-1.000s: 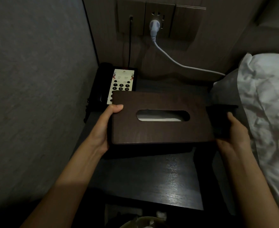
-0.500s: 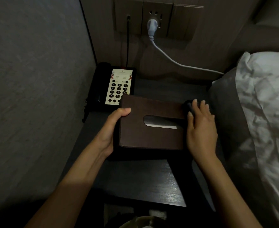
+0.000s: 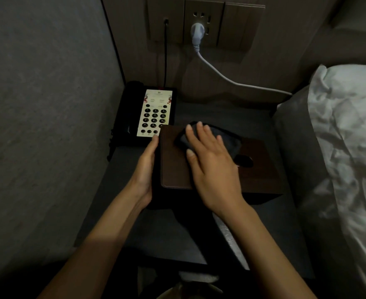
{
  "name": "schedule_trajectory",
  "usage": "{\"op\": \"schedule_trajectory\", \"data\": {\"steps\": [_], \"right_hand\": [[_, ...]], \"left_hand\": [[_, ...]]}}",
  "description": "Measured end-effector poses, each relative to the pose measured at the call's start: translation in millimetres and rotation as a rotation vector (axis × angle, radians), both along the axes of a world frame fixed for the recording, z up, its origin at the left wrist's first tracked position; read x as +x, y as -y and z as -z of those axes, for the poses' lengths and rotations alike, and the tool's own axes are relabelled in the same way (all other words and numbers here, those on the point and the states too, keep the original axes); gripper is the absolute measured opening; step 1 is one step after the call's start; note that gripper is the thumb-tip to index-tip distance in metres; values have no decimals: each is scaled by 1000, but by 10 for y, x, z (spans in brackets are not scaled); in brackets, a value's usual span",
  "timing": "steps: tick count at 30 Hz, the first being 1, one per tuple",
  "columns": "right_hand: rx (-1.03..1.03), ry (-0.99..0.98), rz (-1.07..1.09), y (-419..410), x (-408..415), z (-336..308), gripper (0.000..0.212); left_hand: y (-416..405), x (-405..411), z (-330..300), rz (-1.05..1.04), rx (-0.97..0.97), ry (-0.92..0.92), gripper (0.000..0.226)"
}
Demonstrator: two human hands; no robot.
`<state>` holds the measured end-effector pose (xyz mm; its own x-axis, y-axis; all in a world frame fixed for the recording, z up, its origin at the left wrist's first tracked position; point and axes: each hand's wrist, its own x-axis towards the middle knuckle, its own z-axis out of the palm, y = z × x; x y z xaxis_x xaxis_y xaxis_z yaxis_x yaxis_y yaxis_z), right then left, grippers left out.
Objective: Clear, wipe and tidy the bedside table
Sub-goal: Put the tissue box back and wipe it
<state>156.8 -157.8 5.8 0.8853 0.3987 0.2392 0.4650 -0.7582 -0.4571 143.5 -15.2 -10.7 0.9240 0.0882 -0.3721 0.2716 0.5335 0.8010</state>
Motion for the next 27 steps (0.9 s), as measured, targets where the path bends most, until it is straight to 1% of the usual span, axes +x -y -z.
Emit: {"op": "schedule_trajectory", "data": {"steps": [3,5,8,10,12,13,15,16,18,23,25,27], "right_hand": [[-17,28,-83,-127,-80,-18,52],[-36,40,-149,-188,-145,-23,52],[-85,83,-245,-217,-245,-1,52],[-94,103,-291,-186,-294,16,53],[-104,124,-335,-124,-329,43,54],[-116,134,-355,-83,-346,60,54],[-136,142,-388,9,-365,88,57],[-144,141,-399,55,-368,98,58],[-158,144,-410,134,-366,113,60],[-189,185,-369,235,-351,182,60],[-206,197,-329,272,-320,219,60],[-217,192,-275,331,-251,253,62]], "left_hand": [[36,23,36,4,-17,12,55],[19,30,70,-29,1,-2,56],[10,-25,185,-86,23,-8,41],[-18,-65,225,-122,8,-7,36],[-69,-68,217,-66,7,-48,35],[-95,-60,214,-17,16,-61,40],[-110,-3,181,64,11,-50,67],[-100,12,171,91,14,-26,73],[-72,41,143,125,44,8,64],[-71,63,115,88,42,-2,47],[-90,61,77,50,20,-8,41],[-156,78,59,-39,-17,10,38]]}}
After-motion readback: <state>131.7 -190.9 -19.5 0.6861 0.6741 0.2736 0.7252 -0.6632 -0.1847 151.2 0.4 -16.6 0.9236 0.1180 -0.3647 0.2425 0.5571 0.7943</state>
